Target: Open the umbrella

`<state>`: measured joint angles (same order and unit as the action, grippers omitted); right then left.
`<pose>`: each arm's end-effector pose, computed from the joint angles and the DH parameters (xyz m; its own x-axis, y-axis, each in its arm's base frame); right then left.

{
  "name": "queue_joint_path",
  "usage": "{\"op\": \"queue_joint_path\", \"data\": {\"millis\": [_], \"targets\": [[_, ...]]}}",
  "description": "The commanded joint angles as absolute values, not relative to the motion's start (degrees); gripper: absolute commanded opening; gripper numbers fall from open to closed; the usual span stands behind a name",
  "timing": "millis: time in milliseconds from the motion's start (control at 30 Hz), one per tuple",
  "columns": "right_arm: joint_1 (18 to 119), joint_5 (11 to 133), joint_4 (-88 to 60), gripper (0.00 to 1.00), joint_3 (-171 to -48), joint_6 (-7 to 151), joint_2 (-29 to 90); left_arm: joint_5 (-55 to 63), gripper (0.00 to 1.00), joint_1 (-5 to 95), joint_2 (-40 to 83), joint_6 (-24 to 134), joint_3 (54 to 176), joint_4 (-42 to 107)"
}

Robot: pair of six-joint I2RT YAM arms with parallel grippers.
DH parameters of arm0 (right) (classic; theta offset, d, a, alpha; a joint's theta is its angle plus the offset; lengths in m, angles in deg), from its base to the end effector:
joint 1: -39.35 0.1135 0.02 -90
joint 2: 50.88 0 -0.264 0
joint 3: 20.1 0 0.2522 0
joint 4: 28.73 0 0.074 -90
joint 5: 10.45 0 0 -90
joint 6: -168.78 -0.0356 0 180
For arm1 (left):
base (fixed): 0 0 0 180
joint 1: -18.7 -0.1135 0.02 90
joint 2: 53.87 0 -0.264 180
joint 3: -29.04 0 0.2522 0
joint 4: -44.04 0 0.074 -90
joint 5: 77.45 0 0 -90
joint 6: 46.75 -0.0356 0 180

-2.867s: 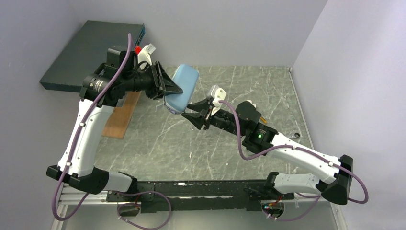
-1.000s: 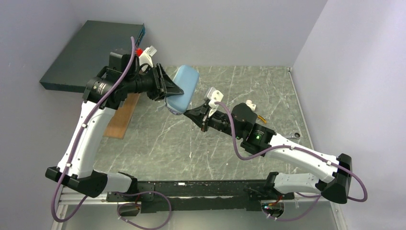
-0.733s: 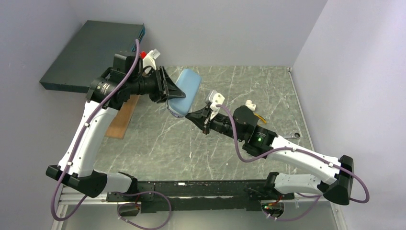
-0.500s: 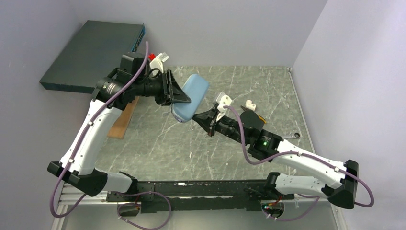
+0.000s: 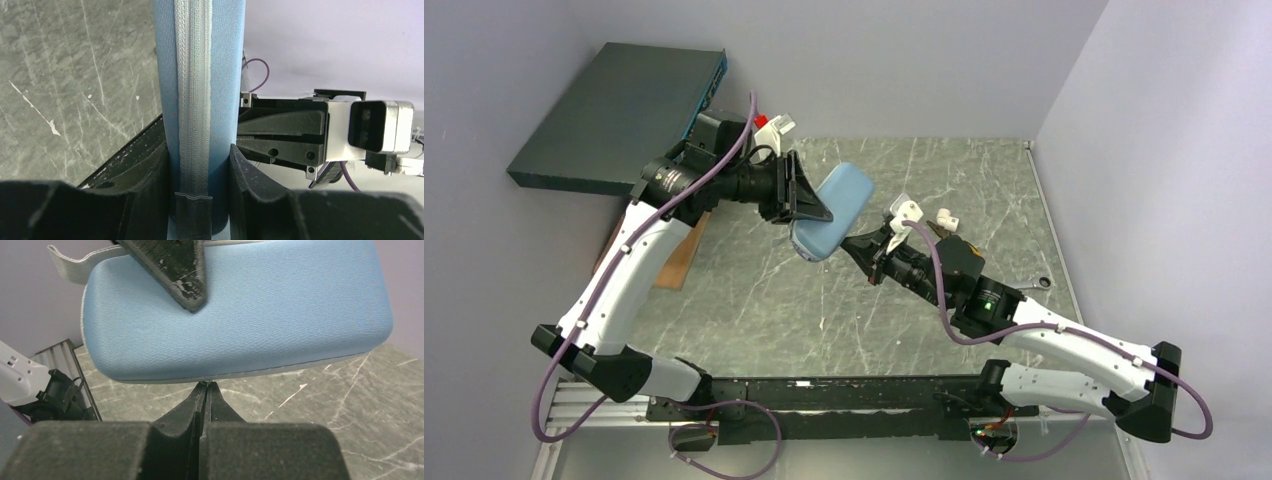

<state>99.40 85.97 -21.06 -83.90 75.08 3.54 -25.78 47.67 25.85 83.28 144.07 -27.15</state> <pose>0.1156 0.1926 0.3726 -0.0371 0.0641 -0.9973 -0.8045 0.5900 0.0678 0.2179 -0.1459 0.4593 -0.9198 -0.0675 -0.3866 0.2978 0.5217 -0.7995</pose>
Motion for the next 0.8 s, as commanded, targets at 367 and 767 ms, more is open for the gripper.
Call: {"op": "queue_joint_path", "data": {"millis": [367, 767], "targets": [[99.2, 92.7, -21.4, 0.0, -82.6, 73.9, -0.4, -30.9, 0.0, 48.9, 25.3, 76.2, 147.0, -28.3], [99.0, 97.8, -19.2, 0.0, -81.3, 77.0, -2.9, -32.9, 0.0, 49.0, 23.9, 72.0, 146.1, -28.7]]}}
